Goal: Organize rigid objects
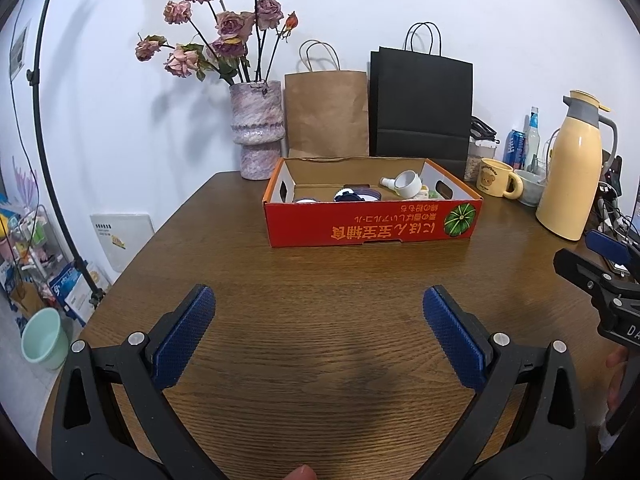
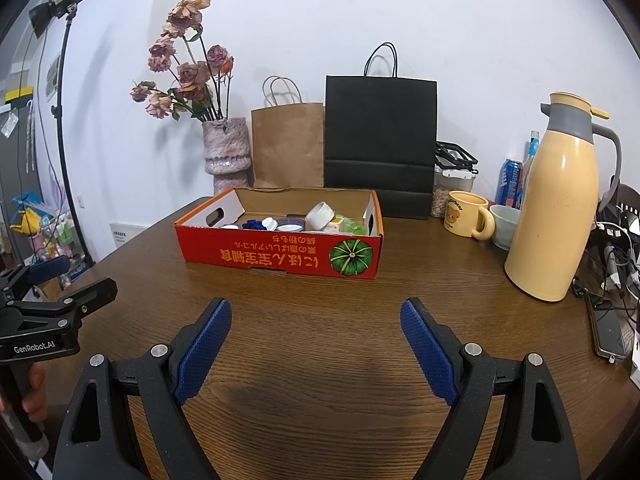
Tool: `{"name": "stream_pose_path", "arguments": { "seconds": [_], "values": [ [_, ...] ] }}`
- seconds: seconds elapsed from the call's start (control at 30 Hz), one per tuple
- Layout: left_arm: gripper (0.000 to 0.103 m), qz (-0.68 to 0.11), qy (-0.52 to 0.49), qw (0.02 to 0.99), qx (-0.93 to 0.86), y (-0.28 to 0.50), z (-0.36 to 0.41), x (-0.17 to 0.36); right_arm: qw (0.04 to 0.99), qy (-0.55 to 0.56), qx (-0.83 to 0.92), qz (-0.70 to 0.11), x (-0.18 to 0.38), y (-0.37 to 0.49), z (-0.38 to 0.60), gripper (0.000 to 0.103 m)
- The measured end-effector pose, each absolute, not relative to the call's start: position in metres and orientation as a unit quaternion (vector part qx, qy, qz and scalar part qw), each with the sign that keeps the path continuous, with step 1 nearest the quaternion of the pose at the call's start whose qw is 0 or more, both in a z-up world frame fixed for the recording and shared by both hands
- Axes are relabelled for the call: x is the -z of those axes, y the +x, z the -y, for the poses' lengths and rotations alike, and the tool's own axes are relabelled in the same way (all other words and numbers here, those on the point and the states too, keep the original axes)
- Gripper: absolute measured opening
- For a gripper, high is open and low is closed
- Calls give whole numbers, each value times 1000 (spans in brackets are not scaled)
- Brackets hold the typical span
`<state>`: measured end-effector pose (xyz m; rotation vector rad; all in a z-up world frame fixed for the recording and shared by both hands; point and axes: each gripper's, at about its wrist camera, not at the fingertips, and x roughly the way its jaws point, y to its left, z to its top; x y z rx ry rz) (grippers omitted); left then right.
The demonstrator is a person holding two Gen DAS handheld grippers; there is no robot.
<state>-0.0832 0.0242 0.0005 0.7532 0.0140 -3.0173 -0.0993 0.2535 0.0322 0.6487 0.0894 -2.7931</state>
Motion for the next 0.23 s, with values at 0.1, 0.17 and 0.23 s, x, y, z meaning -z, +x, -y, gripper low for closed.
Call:
{"name": "stream_pose_path", "arguments": {
  "seconds": [0.1, 0.17, 0.23],
  "values": [
    [103, -4, 243, 11, 970, -83, -23, 1, 136, 225, 964, -31, -33, -100, -253, 91],
    [103, -4, 243, 17, 970, -83, -23, 2, 135, 226, 964, -31, -33, -100, -253, 91],
    [103, -8, 246, 15, 969, -85, -22, 2, 136, 227, 964, -30, -33, -100, -252, 91]
  ]
}}
